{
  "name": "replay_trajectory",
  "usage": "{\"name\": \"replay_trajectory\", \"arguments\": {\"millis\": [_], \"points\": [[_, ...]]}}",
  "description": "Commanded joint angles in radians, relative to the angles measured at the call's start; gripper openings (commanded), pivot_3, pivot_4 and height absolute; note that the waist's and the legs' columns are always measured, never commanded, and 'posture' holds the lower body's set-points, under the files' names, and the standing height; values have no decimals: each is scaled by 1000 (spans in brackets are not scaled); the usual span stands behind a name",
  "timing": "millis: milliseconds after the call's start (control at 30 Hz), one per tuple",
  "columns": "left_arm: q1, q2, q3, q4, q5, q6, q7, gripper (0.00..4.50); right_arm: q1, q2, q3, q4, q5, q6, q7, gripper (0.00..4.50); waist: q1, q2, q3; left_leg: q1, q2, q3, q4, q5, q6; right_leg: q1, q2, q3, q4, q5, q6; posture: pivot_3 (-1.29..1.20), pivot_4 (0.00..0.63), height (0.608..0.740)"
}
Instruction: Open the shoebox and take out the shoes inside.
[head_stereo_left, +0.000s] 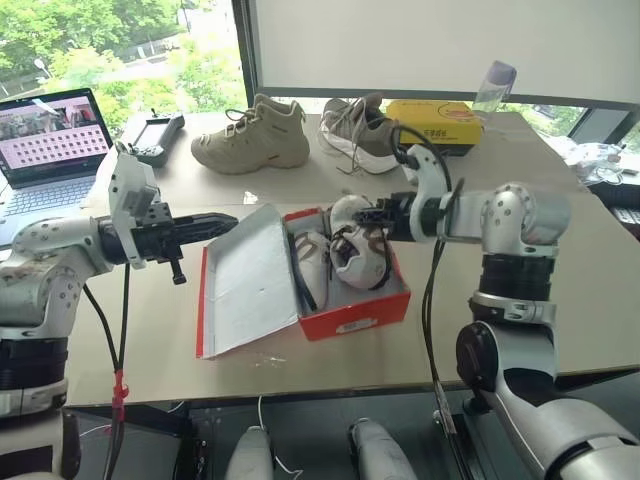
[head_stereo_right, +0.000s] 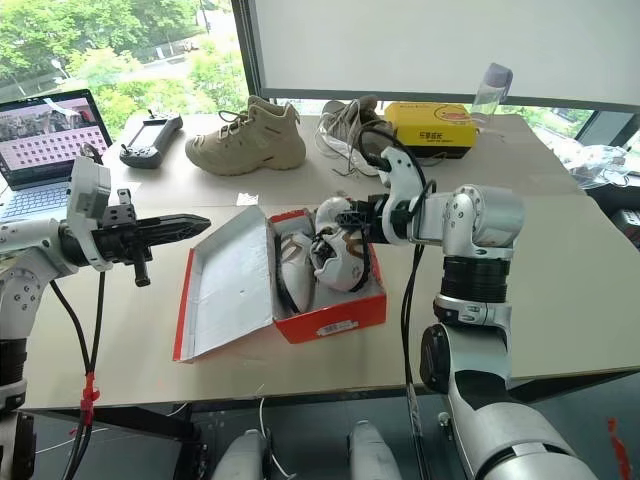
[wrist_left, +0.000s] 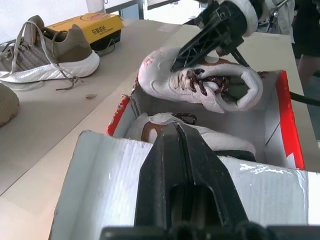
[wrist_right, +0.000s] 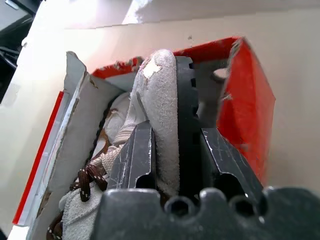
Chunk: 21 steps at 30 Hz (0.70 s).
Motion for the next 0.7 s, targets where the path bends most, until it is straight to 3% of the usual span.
{"name": "replay_trajectory", "arguments": {"millis": [33,233,467,700], "points": [[-27,0,0,-3,4,-15,-6,0,-57,22,-165,47,94,49,28,1122,-2,0,0,0,0,0,0,0,0,0,0,0,0,0,0,0,150,712],[-32,-2,-9,5,9,-21,-10,0,-115,9,-338,183,201,64,33,1122,1,0,0,0,0,0,0,0,0,0,0,0,0,0,0,0,150,712],[-33,-1,-10,5,14,-20,-13,0,-141,-54,-356,234,233,64,19,1122,1,1,0,0,0,0,0,0,0,0,0,0,0,0,0,0,150,712],[-17,2,-2,4,21,-20,-13,0,-123,-253,-308,364,182,-90,31,1122,4,1,1,0,0,0,0,0,0,0,0,0,-1,0,0,0,150,712]]}}
